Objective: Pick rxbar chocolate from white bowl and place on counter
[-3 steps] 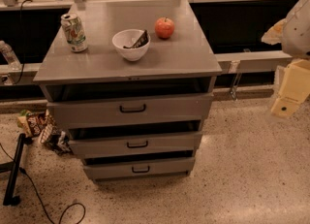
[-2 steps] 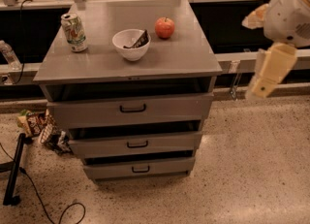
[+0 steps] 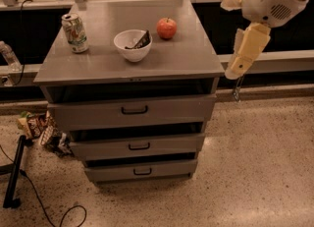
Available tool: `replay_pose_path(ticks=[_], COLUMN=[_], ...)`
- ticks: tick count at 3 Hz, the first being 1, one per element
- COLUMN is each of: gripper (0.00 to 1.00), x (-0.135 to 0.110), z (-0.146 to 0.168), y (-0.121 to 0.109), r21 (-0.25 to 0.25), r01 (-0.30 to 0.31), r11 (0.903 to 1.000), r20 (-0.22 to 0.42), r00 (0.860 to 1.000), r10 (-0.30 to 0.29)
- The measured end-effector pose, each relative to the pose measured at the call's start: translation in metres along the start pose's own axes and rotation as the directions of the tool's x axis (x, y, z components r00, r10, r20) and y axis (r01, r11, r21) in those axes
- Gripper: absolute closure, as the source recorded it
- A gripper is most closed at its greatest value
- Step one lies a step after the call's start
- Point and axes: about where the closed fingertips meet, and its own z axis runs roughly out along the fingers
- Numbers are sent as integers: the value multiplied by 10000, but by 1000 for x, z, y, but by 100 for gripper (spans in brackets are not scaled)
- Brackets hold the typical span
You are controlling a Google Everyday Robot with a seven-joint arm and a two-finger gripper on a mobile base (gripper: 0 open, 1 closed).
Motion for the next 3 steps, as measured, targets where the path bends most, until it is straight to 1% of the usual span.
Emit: replay_pose_path(ticks=[1,2,3], gripper=[0,0,0], x=[0,8,-4], z=[22,72,120], y=[-11,-40,-60], r21=[-24,-1018,-2072], r01=[218,-547,-1353], r11=[9998,9933,9689], r20=[50,-307,-239], r00=[9998,9982,9908], r10=[-218,518,1332])
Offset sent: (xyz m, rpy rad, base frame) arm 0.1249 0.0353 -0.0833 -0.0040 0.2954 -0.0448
